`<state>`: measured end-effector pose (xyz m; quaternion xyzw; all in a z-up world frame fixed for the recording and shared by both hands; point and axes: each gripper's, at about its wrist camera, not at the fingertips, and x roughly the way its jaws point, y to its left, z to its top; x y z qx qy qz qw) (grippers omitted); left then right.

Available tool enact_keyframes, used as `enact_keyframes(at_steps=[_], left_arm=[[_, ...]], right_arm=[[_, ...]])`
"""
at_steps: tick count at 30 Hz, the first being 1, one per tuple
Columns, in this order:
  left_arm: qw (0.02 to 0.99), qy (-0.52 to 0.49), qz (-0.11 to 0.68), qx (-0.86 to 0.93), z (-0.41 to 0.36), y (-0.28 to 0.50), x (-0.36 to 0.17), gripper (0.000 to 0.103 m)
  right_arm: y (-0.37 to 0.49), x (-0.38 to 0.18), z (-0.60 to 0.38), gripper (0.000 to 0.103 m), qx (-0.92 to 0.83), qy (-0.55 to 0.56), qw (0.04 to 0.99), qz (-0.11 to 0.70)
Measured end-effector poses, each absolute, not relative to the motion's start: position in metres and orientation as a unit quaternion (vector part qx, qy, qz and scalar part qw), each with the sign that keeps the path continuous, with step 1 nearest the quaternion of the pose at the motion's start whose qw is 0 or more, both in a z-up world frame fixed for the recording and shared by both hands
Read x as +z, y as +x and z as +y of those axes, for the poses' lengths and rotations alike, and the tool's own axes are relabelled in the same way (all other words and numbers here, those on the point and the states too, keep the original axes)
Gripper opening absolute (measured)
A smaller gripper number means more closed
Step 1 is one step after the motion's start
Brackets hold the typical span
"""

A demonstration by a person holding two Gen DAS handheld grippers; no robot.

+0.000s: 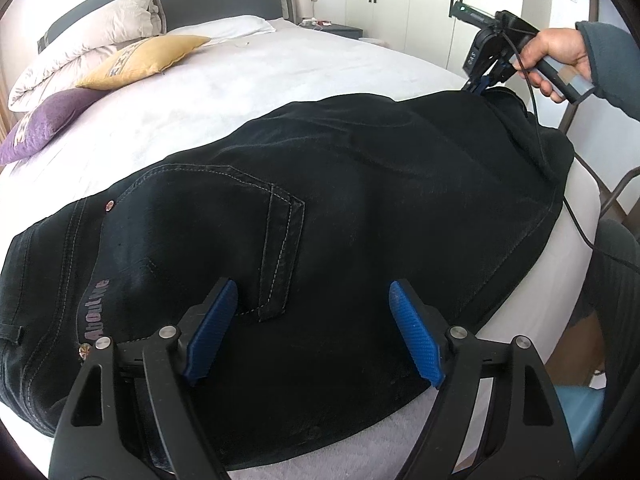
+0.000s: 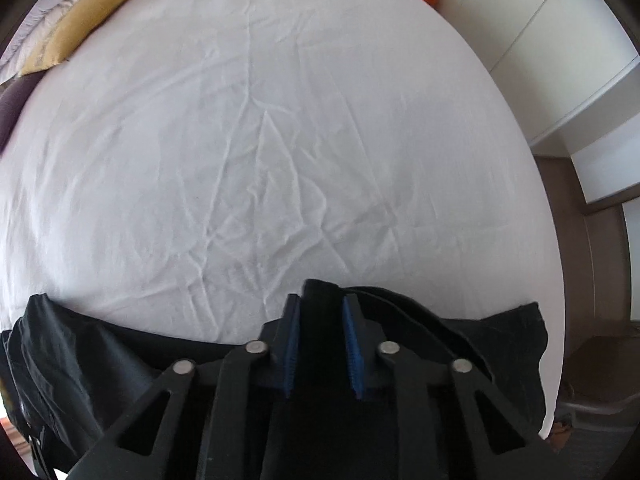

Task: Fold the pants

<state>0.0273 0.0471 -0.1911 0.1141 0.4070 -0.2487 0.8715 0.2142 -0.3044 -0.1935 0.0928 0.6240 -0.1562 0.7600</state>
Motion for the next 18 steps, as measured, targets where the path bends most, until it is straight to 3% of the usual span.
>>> enact_keyframes(at_steps=[12, 18], left_arm=[[0.871, 0.119, 0.413, -0.239, 0.041, 0.03, -0.192, 0.078], [0.869, 0.123, 0.42, -0.232, 0.036, 0.034, -0.193, 0.08]], right_arm=[[0.086, -0.107, -0.347, 0.007, -0.112, 0.201, 0.869, 0.438], [-0.014, -0.121, -0.384, 0.007, -0.134, 0.309, 0.871, 0.359]])
